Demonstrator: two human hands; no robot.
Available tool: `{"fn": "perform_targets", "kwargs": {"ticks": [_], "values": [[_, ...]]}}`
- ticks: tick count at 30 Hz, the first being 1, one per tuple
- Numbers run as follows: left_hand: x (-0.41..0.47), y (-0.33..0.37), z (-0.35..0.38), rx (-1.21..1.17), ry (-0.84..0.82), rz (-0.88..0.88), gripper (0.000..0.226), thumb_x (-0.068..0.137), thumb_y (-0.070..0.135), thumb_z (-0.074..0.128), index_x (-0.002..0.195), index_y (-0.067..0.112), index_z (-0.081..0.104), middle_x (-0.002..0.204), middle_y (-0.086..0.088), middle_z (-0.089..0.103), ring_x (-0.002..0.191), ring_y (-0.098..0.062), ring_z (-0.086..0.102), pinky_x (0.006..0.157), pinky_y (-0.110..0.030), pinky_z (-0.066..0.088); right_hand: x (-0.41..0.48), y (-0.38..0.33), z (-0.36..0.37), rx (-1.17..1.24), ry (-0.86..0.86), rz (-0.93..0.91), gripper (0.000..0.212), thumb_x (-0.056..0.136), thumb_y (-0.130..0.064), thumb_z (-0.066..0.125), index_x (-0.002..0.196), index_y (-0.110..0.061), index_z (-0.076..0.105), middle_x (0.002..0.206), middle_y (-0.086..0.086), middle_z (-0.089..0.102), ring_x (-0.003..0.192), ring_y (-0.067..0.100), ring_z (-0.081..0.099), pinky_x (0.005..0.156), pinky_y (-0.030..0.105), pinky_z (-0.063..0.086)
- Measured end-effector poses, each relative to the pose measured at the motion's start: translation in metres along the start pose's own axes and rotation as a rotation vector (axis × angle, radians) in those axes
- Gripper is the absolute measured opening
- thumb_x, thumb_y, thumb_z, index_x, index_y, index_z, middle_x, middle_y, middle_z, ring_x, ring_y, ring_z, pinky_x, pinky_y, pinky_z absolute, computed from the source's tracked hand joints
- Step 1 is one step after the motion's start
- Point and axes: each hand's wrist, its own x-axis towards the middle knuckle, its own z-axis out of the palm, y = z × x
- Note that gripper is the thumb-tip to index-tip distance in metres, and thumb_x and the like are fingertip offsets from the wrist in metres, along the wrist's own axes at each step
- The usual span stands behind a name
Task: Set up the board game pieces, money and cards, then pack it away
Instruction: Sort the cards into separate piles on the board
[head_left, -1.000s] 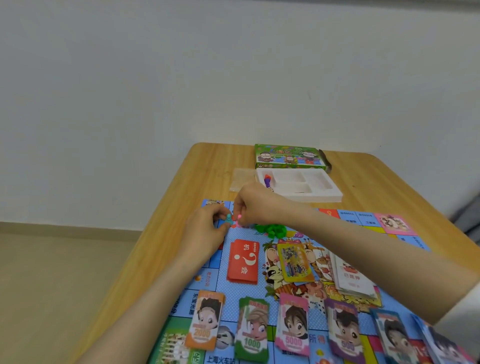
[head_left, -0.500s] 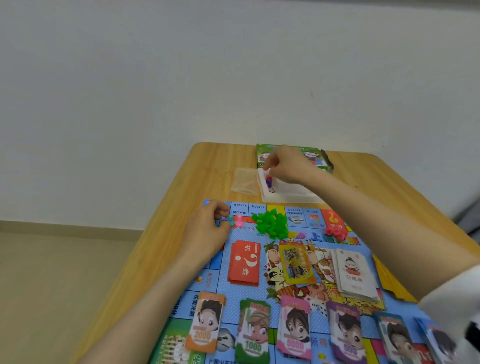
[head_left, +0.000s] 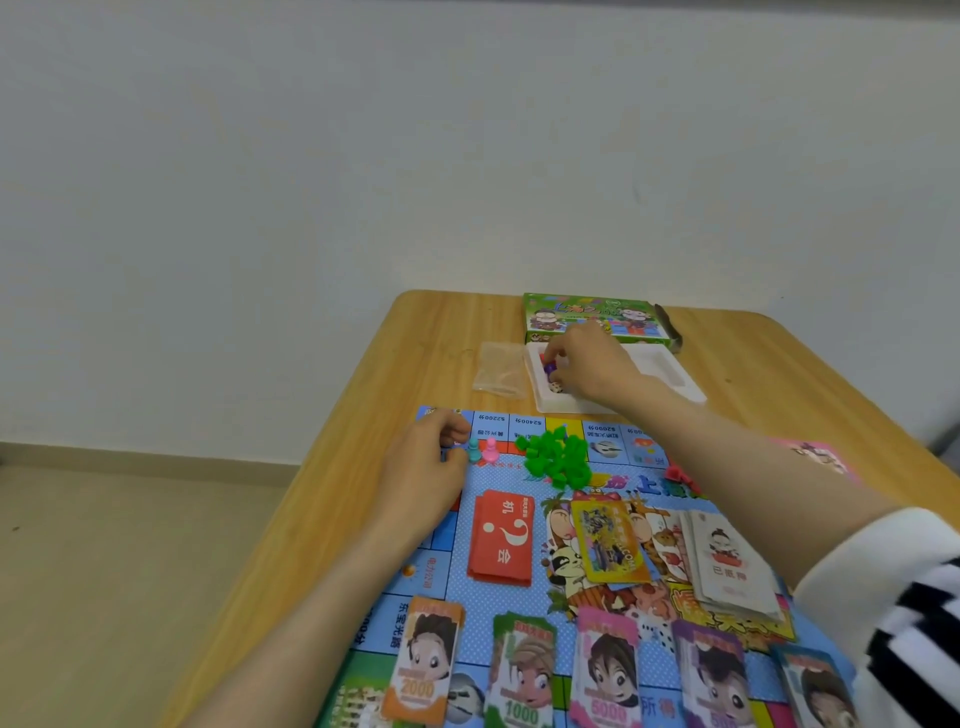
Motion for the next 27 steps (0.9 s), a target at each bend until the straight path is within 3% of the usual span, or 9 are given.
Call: {"fn": "perform_targets", "kwargs": {"ticks": [5, 9, 12, 14, 17, 20, 23, 27], "values": [[0.000, 0.001, -0.001, -0.012, -0.003, 0.000, 0.027, 0.086, -0.007, 0.047, 0.095, 0.016, 0.059, 0.094, 0.004, 0.059, 0.091, -0.011, 0.055, 0.081, -0.027, 0.047, 0.000, 0.002, -0.003, 0.131, -0.003, 0.088, 0.006, 0.079, -0.009, 0.071, 0.083, -0.005, 0.069, 0.094, 0.014, 0.068, 0.089, 0.028, 0.061, 0.078, 0.040, 0.052], [-0.001, 0.001, -0.001, -0.033, -0.015, -0.008, 0.030, 0.086, -0.008, 0.044, 0.096, 0.015, 0.059, 0.094, 0.004, 0.059, 0.088, -0.010, 0.054, 0.075, -0.019, 0.044, -0.003, 0.003, -0.006, 0.257, -0.009, 0.164, 0.015, 0.080, -0.010, 0.071, 0.075, 0.004, 0.070, 0.088, 0.018, 0.070, 0.086, 0.026, 0.063, 0.077, 0.037, 0.051], [-0.003, 0.004, -0.003, -0.064, 0.038, -0.011, 0.024, 0.094, -0.001, 0.043, 0.099, 0.017, 0.059, 0.097, 0.007, 0.059, 0.087, -0.002, 0.054, 0.067, -0.007, 0.040, -0.010, -0.004, -0.021, 0.456, 0.136, 0.232, 0.018, 0.080, -0.008, 0.071, 0.064, -0.001, 0.066, 0.078, 0.014, 0.068, 0.076, 0.021, 0.061, 0.067, 0.026, 0.042], [-0.006, 0.009, -0.006, -0.095, 0.137, 0.024, 0.017, 0.098, 0.010, 0.045, 0.104, 0.020, 0.057, 0.100, 0.009, 0.058, 0.086, 0.004, 0.053, 0.066, -0.005, 0.040, -0.017, -0.013, -0.036, 0.697, 0.207, 0.296, 0.019, 0.077, -0.008, 0.073, 0.061, -0.007, 0.064, 0.071, 0.007, 0.065, 0.072, 0.016, 0.060, 0.067, 0.026, 0.046], [-0.010, 0.018, -0.009, -0.167, 0.238, 0.154, 0.016, 0.094, 0.013, 0.056, 0.106, 0.022, 0.056, 0.094, 0.010, 0.057, 0.080, 0.006, 0.052, 0.068, -0.007, 0.041, -0.036, -0.036, -0.056, 1.041, 0.078, 0.236, 0.014, 0.077, -0.007, 0.074, 0.067, -0.011, 0.065, 0.071, 0.001, 0.063, 0.069, 0.011, 0.058, 0.070, 0.025, 0.051], [-0.012, 0.026, -0.014, -0.335, 0.200, 0.186, 0.027, 0.084, 0.006, 0.068, 0.103, 0.024, 0.059, 0.086, 0.006, 0.059, 0.073, 0.003, 0.053, 0.071, -0.011, 0.045, -0.057, -0.061, -0.064, 1.181, -0.114, 0.096, 0.005, 0.082, -0.006, 0.069, 0.083, -0.009, 0.066, 0.075, 0.004, 0.065, 0.070, 0.012, 0.060, 0.066, 0.019, 0.051], [-0.014, 0.035, -0.021, -0.509, 0.176, 0.157, 0.029, 0.078, 0.003, 0.072, 0.098, 0.022, 0.064, 0.080, 0.004, 0.066, 0.074, -0.004, 0.061, 0.073, -0.014, 0.050, -0.074, -0.082, -0.062, 1.106, -0.261, 0.032, 0.003, 0.085, -0.009, 0.066, 0.088, -0.007, 0.066, 0.079, 0.007, 0.065, 0.070, 0.010, 0.061, 0.068, 0.017, 0.052], [-0.017, 0.039, -0.028, -0.547, 0.221, 0.081, 0.009, 0.077, 0.012, 0.072, 0.081, 0.019, 0.071, 0.073, 0.010, 0.071, 0.070, -0.005, 0.066, 0.064, -0.015, 0.052, -0.084, -0.092, -0.056, 1.050, -0.310, 0.025, 0.007, 0.087, -0.009, 0.064, 0.080, -0.010, 0.065, 0.073, 0.004, 0.064, 0.062, 0.006, 0.059, 0.064, 0.015, 0.052]]}}
